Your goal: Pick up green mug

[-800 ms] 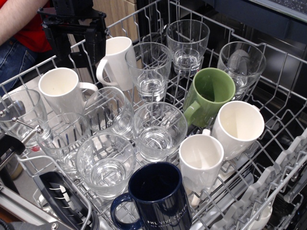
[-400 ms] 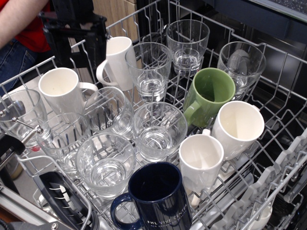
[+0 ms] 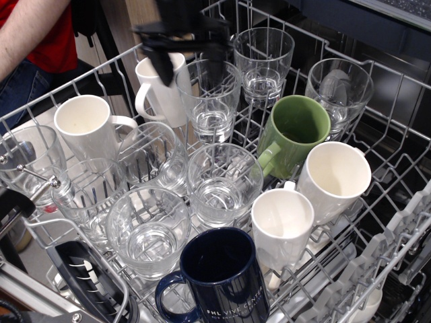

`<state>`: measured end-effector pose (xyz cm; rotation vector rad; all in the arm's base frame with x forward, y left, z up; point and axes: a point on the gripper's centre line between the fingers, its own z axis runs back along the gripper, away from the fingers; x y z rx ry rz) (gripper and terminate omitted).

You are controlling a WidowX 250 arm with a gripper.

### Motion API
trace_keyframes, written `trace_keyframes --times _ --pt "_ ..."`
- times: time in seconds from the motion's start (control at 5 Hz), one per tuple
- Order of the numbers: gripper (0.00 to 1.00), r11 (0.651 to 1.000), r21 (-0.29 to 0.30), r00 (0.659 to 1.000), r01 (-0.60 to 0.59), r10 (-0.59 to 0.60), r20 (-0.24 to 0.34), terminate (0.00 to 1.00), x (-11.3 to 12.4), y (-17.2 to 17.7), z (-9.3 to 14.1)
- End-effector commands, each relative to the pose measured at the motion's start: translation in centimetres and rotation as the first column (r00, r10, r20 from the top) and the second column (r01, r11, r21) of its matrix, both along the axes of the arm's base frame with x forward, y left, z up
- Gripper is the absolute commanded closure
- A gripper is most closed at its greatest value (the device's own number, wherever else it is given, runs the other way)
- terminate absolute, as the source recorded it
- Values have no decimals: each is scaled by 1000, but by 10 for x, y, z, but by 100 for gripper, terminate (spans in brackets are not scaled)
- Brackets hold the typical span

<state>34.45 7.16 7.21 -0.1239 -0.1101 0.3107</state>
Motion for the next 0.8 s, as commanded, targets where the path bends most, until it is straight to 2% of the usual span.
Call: trace_keyframes --times 0.0,0.2,0.6 --pt "0 993 86 982 -80 63 180 0 42 -31 5" --pt "0 985 101 967 -137 111 230 0 54 -36 -5" --pt "0 968 94 952 -234 209 226 0 89 -35 -37"
